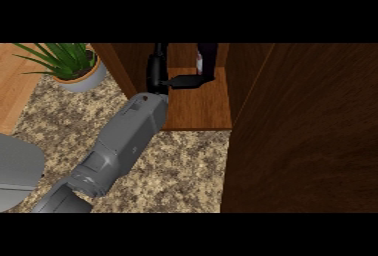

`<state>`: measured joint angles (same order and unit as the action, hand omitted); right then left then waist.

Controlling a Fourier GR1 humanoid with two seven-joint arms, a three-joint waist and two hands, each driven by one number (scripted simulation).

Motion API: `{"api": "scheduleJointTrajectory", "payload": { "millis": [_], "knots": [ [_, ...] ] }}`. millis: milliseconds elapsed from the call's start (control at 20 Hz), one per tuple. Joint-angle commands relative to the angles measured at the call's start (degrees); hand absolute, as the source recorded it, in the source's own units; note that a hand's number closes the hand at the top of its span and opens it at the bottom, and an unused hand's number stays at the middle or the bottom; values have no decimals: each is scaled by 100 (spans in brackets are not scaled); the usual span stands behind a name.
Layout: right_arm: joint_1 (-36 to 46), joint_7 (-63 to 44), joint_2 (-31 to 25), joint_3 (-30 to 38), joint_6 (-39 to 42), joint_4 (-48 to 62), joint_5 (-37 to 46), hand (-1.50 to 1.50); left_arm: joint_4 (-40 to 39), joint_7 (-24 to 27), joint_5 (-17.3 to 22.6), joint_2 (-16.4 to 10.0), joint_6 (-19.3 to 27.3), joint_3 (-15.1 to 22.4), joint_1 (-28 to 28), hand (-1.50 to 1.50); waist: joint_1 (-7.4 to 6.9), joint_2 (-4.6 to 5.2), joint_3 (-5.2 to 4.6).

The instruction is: Pick up the wine, place it into the cabinet and close the cabinet

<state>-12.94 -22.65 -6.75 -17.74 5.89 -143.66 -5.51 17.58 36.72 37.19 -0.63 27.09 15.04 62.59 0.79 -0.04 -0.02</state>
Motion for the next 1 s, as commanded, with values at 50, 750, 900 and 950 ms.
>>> {"api": "scheduleJointTrajectory", "payload": {
  "millis": [50,750,900,950],
  "knots": [
    [-433,-511,-39,-221,-135,-1228,-120,-150,637,-181,-43,-220,-227,14,-304,-150,-79,-60,-1],
    [-327,-645,-184,-96,-276,-1305,-98,-150,3866,-976,-366,-256,281,911,-2373,-150,-213,-117,0],
    [-213,-541,-169,-106,-278,-1092,-71,-150,4921,-1254,-431,-507,387,1133,-2971,-150,-226,-99,2],
    [-213,-628,-148,-325,-308,-1218,34,-150,4917,-1202,-484,-227,559,1205,-3032,-150,-143,-72,-1]
  ]
}}
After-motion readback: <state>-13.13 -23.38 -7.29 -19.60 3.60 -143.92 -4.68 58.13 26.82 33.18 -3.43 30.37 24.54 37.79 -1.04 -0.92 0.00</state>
